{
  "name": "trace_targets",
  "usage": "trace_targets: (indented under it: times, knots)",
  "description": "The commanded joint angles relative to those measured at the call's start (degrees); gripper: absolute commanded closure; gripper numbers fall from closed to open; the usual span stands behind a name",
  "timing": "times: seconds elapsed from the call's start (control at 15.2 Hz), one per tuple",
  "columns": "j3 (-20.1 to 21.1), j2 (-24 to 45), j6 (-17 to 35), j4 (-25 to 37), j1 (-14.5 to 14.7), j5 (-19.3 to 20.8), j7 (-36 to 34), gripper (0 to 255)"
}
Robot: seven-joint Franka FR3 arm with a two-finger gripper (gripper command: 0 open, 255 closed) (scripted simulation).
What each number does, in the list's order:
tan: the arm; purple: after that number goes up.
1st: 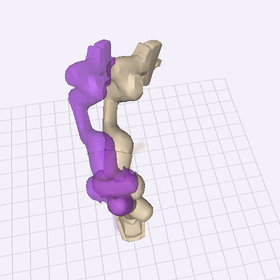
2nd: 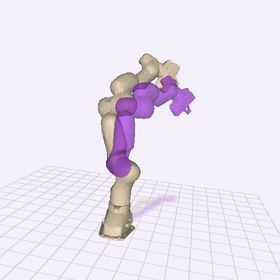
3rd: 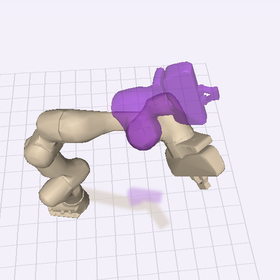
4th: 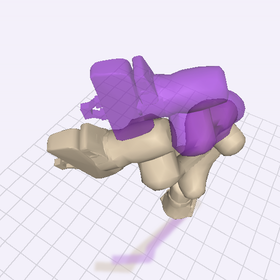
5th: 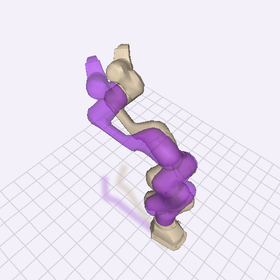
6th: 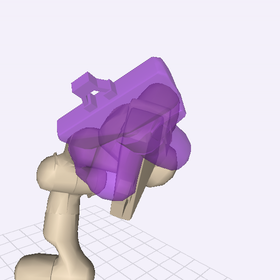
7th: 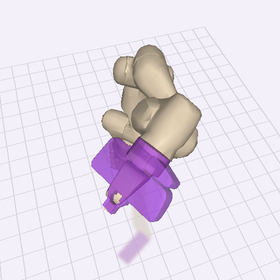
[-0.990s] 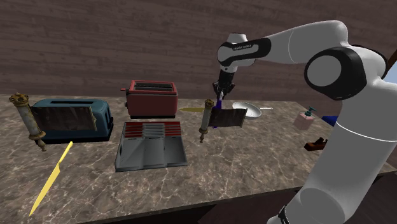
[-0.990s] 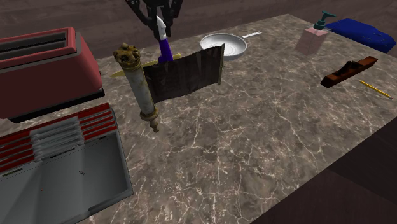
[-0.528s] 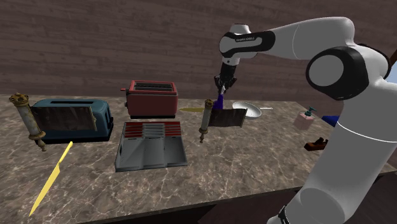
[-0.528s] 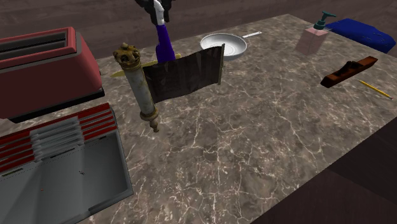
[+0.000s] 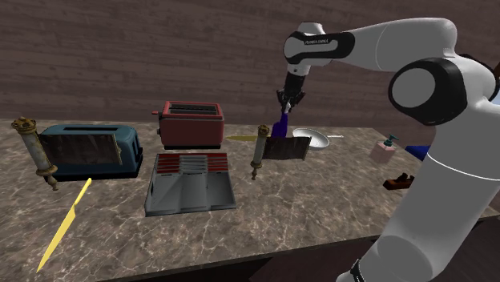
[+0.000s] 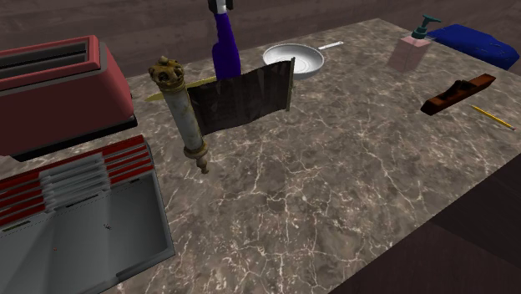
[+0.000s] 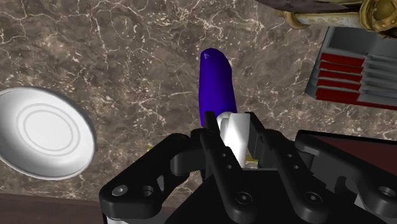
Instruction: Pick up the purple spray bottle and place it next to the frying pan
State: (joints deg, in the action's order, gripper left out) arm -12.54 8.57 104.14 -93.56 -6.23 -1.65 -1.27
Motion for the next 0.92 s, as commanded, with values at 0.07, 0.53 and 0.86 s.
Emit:
trace_targets:
  times: [0.07, 0.53, 0.86]
  knots:
    - [-1.6, -0.8, 0.2, -1.0, -2.1, -0.2, 3.8, 255]
    - [-5.4, -0.2, 0.0, -0.4, -7.4, -1.3, 13.1, 255]
    - [-8.0, 2.0, -0.8, 2.3, -11.6, -2.7, 19.9, 255]
